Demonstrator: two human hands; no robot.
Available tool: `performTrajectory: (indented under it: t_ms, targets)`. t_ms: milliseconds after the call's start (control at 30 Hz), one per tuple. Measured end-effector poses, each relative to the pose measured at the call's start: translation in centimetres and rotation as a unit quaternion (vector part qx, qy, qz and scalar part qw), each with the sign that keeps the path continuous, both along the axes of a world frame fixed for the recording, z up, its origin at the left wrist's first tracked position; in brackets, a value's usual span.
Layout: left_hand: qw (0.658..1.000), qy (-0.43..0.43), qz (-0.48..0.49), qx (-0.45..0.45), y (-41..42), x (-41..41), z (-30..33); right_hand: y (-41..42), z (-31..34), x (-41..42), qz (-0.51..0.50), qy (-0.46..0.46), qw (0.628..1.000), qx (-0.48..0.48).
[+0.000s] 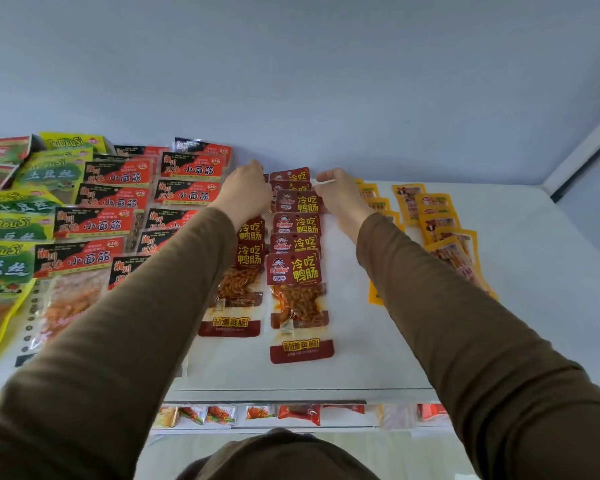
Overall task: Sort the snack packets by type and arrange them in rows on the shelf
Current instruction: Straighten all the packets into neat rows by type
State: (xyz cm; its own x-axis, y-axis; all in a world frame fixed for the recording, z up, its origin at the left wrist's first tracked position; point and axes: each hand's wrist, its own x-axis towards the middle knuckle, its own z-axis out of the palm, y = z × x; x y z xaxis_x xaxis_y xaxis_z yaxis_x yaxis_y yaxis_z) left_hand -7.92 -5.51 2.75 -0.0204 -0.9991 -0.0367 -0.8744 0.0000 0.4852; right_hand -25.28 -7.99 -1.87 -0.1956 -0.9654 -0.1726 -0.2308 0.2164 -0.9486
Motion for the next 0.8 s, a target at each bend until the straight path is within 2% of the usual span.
performTrajectory:
  t_ms: [100,267,500,733,800]
  targets:
    - [0.999,-0.022,-0.012,0.02,-1.2,-0.1,-0.5,0.4,-0.1,0.4,0.007,-0.021,1.0,-0.008]
    - [1.0,0.029,-0.006,-0.006,-2.2,-0.1,-0.6,0.6,0.3,0.0,0.015,-0.04,0.999,-0.025]
    - [0.992,0.125,0.019,0.015,-3.0,-0.2,-1.2,1.2,0.4,-0.5,0.034,0.015,0.998,-0.058]
    - [0.993,0.115,0.015,0.012,-3.2,-0.2,-1.6,1.7,0.1,-0.2,0.052,0.111,0.989,-0.077]
    - [0.994,0.108,0.02,0.007,-3.2,-0.1,-1.6,1.7,0.2,0.0,0.054,0.108,0.99,-0.078]
